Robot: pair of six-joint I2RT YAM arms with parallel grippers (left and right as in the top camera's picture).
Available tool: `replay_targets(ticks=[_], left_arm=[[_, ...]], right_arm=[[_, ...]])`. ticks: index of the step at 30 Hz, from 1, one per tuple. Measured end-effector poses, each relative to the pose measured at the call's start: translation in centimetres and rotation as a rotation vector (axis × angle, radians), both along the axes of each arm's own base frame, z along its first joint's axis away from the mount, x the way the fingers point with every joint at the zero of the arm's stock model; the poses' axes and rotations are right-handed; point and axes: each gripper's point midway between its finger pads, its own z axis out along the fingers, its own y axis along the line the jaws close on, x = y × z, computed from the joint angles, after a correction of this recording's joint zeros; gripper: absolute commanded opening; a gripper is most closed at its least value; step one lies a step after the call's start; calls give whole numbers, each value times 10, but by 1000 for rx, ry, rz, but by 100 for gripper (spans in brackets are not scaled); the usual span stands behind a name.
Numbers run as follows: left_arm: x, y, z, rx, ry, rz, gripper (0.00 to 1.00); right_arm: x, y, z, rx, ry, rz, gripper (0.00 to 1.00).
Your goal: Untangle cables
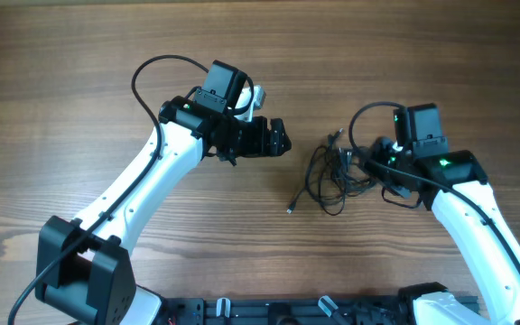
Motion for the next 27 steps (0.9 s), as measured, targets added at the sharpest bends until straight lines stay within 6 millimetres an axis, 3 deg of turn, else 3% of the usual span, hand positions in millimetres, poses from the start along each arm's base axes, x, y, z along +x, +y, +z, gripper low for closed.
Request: replay_targets(ticks=[5, 12, 15, 20, 27], left_arm=[[-10, -13, 2, -23, 8, -47, 93], [-48, -56, -1, 21, -85, -277, 100], [-60, -70, -7, 66, -129, -343, 100], [-76, -93, -30, 126, -159, -445, 95], [-87, -109, -69, 240, -197, -528, 92]], right_arm=[[-4, -14, -3, -67, 16, -48, 49], [-1, -27, -2, -61, 14, -118, 50], [-3, -41, -3, -31, 33, -142, 50], [-14, -73, -14, 12, 104, -175, 51], [-16, -78, -18, 33, 118, -127, 52]])
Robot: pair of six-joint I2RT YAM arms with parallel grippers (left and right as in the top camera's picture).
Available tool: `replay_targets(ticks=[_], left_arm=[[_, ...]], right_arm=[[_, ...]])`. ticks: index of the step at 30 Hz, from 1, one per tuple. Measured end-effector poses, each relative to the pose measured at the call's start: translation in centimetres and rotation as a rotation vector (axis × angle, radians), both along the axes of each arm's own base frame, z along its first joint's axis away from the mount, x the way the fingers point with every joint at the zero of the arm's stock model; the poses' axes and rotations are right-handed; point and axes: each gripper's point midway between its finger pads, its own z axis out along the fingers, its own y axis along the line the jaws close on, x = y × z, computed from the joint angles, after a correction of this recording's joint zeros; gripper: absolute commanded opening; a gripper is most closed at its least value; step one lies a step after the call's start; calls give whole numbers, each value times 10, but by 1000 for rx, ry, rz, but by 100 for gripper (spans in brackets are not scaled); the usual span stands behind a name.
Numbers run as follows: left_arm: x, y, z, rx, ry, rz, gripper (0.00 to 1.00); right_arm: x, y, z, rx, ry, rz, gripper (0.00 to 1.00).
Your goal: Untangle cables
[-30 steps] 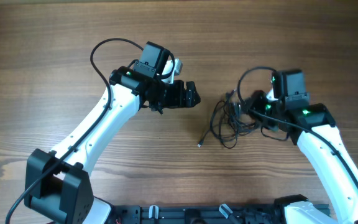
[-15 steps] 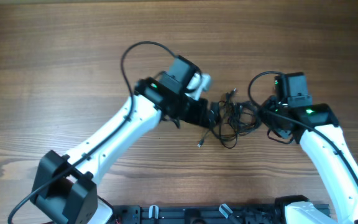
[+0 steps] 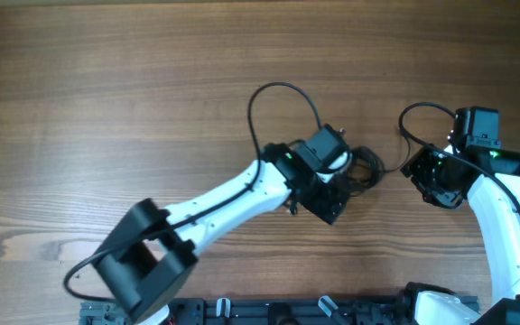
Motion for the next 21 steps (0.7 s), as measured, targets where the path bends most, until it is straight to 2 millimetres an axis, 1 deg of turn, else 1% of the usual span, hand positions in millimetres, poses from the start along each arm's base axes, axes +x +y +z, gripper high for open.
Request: replay_targets(ticks=[2, 9, 14, 21], left_arm=[[-1, -7, -8, 8, -19, -18, 90], [-13, -31, -24, 11, -71, -80, 84], [-6, -39, -32, 20, -130, -76, 83], [1, -42, -50, 40, -148, -66, 82]], right_arm=[[0, 0, 0, 1, 0, 7, 52], [1, 1, -1, 1, -3, 23, 52], [1, 2, 0, 4, -4, 26, 52], [1, 2, 0, 4, -4, 27, 52]])
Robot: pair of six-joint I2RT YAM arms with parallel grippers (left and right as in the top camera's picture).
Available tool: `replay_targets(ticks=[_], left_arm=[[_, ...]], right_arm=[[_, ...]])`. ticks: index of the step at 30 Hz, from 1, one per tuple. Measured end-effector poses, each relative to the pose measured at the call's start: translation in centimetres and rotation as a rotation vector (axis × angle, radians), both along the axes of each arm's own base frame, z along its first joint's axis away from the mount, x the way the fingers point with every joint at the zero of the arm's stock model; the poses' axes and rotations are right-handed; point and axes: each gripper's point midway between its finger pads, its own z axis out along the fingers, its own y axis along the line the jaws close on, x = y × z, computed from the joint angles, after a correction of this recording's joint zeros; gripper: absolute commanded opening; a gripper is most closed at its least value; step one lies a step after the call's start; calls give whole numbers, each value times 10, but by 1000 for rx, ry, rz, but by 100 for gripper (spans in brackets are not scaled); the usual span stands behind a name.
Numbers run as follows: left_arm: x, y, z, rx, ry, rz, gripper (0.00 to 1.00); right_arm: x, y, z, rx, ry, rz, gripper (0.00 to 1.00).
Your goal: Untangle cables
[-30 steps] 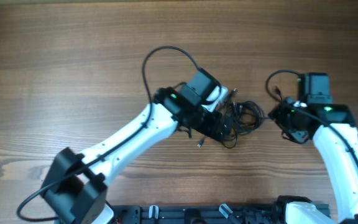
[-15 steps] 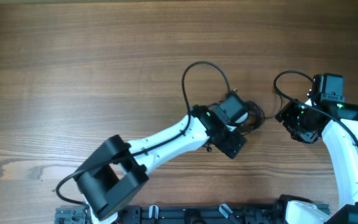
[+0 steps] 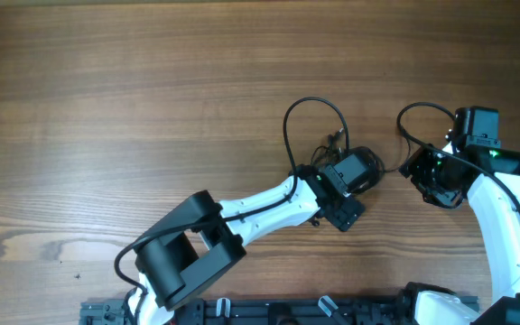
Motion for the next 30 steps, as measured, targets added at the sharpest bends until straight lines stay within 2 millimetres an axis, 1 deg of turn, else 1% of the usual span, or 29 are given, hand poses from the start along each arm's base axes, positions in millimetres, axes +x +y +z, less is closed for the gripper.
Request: replay_targets(ticks=[1, 3, 4, 5, 7, 10, 12, 14, 16, 22, 25, 27, 29, 30], left_arm=[[0, 0, -2, 3, 2, 0, 82], [0, 0, -5, 7, 4, 0, 77], [0, 1, -6, 10, 6, 0, 70], [-1, 1, -7, 12, 6, -3, 61], [-2, 3, -9, 22, 12, -3, 49], [-7, 12, -13, 63, 35, -7, 41], [-11, 18, -15, 87, 48, -8, 31], [-14, 24, -17, 118, 59, -11, 15], [-15, 27, -17, 130, 67, -5, 4], [-13, 40, -18, 190, 47, 2, 4], [-8, 44, -11, 202, 13, 14, 4], [-5, 43, 1, 185, -14, 20, 4], [-1, 41, 18, 151, -43, 25, 4], [1, 38, 38, 110, -72, 31, 4]], right_arm=[[0, 0, 0, 0, 0, 0, 52], [0, 0, 0, 0, 0, 0, 52], [0, 0, 0, 0, 0, 0, 52], [0, 0, 0, 0, 0, 0, 52], [0, 0, 0, 0, -1, 0, 53], [0, 0, 0, 1, -1, 0, 53], [1, 1, 0, 4, -6, 1, 53], [3, 1, 1, 5, -13, 2, 53], [3, 1, 1, 7, -14, 6, 53], [7, 7, 3, 25, -40, 66, 53], [7, 14, 3, 36, -44, 105, 53], [8, 21, 1, 42, -41, 136, 53], [10, 29, -2, 49, -38, 166, 53], [10, 36, -6, 58, -22, 190, 54]])
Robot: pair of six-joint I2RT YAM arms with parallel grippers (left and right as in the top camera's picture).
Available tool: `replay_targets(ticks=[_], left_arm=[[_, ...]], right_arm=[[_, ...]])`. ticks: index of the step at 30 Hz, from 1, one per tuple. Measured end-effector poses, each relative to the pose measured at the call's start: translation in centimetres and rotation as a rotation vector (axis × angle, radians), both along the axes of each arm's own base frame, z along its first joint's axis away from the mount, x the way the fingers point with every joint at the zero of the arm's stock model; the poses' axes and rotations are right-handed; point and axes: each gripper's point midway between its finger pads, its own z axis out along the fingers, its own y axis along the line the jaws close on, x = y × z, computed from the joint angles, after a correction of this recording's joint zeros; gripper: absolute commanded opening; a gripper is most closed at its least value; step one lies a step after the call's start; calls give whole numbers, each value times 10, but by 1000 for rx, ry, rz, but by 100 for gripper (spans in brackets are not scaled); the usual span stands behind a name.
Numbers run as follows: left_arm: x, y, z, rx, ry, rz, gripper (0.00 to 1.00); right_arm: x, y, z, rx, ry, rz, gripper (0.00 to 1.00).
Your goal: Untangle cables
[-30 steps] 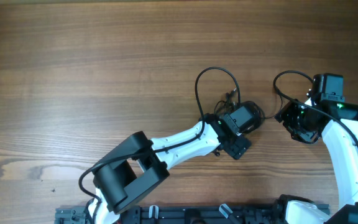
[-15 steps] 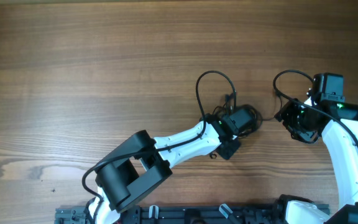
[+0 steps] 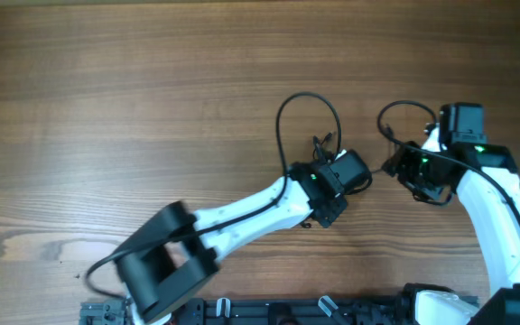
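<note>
A tangle of thin black cables (image 3: 366, 181) lies on the wooden table, mostly covered by my left wrist. Two plug ends (image 3: 320, 143) stick out at its upper left, and a small plug (image 3: 303, 224) shows at its lower left. My left gripper (image 3: 330, 206) points down onto the pile's left part; its fingers are hidden under the arm. Just right of the pile, my right gripper (image 3: 397, 168) faces it. Neither jaw gap shows from above.
The wooden table (image 3: 106, 108) stretches away to the left and back. Each arm's own black lead arches above its wrist, one loop (image 3: 287, 104) over the left wrist and one (image 3: 395, 110) over the right. The arm bases' rail (image 3: 269, 311) runs along the front edge.
My right gripper has moved left, closer to the right edge of the cable pile. My left wrist has shifted slightly left over the pile, and the plug ends now show at its upper left.
At first my left gripper was left of the pile and my right gripper was at its right edge. Then the left gripper was over the pile and the right had drawn back right. The left stayed over the pile, and now the right is close again.
</note>
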Motion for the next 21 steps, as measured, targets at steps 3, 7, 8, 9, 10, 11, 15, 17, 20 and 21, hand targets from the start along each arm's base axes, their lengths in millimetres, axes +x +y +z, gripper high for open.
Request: replay_targets(ticks=[3, 7, 8, 9, 10, 11, 15, 17, 20, 21], left_arm=[[4, -2, 33, -68, -47, 6, 4], [6, -1, 61, -129, -85, 11, 4], [7, -1, 65, -136, -89, 13, 4], [7, 0, 67, -139, -91, 14, 4], [7, 0, 67, -139, -91, 14, 4], [7, 0, 67, -138, -91, 15, 4], [7, 1, 67, -135, -89, 16, 4], [7, 1, 66, -135, -89, 16, 4], [6, 3, 66, -129, -85, 16, 4], [6, 3, 65, -126, -83, 16, 4]], right_arm=[[3, 15, -10, 18, 21, 51, 54], [10, 41, -24, 87, 36, 121, 54], [11, 47, -26, 106, 39, 134, 54], [12, 53, -29, 130, 42, 147, 54], [12, 59, -32, 151, 51, 159, 54], [12, 63, -34, 167, 60, 169, 54], [6, 76, -43, 212, 102, 193, 56], [6, 78, -44, 220, 109, 196, 57], [7, 79, -43, 227, 102, 197, 41], [9, 80, -43, 233, 95, 197, 23]])
